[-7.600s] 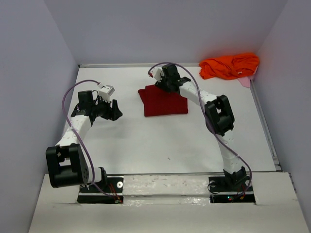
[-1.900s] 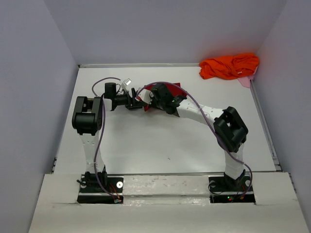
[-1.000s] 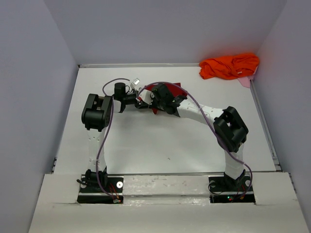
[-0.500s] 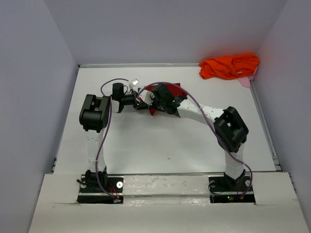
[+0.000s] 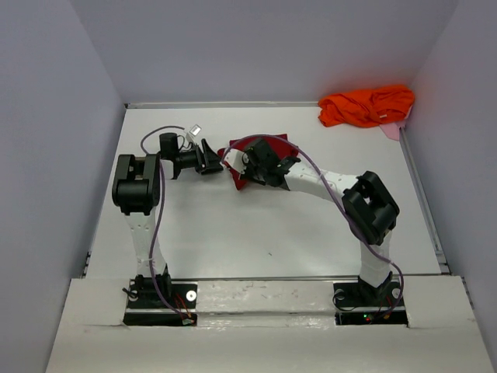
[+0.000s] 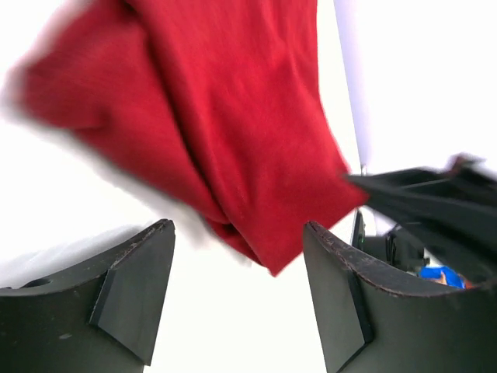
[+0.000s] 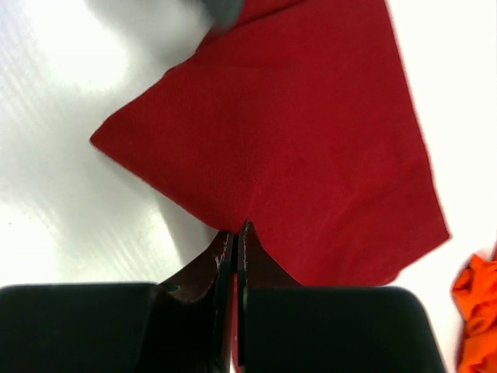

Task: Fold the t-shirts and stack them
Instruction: Place the square-folded T-shirt at the corner of the board.

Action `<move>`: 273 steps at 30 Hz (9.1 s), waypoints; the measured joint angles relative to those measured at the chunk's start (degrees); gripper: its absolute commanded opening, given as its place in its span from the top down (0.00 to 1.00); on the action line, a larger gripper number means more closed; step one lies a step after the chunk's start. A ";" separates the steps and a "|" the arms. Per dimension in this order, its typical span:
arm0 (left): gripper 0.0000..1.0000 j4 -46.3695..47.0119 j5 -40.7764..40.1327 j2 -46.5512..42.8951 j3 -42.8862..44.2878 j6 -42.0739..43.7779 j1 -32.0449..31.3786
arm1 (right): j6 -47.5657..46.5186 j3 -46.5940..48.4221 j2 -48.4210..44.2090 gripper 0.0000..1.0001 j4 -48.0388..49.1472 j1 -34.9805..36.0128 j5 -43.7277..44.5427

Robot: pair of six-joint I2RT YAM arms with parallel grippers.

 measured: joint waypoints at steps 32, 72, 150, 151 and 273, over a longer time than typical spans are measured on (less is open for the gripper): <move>0.23 -1.40 2.80 -7.91 1.33 -0.31 7.61 | -5.49 -17.55 -3.26 0.40 7.91 1.25 -0.55; 0.23 -1.84 -0.42 -5.01 -3.43 2.62 2.54 | -10.73 -12.74 3.10 1.00 18.08 1.51 8.11; 0.11 39.69 -3.74 4.76 -10.58 -37.31 -2.19 | -8.24 4.74 3.08 1.00 4.13 -1.51 6.88; 0.11 40.54 -3.87 5.14 -10.14 -38.23 -2.32 | -8.13 4.70 3.08 1.00 4.07 -1.49 6.86; 0.23 -52.57 -19.58 19.19 61.22 35.21 15.58 | 0.68 -15.21 -8.50 0.43 -2.80 -1.40 2.51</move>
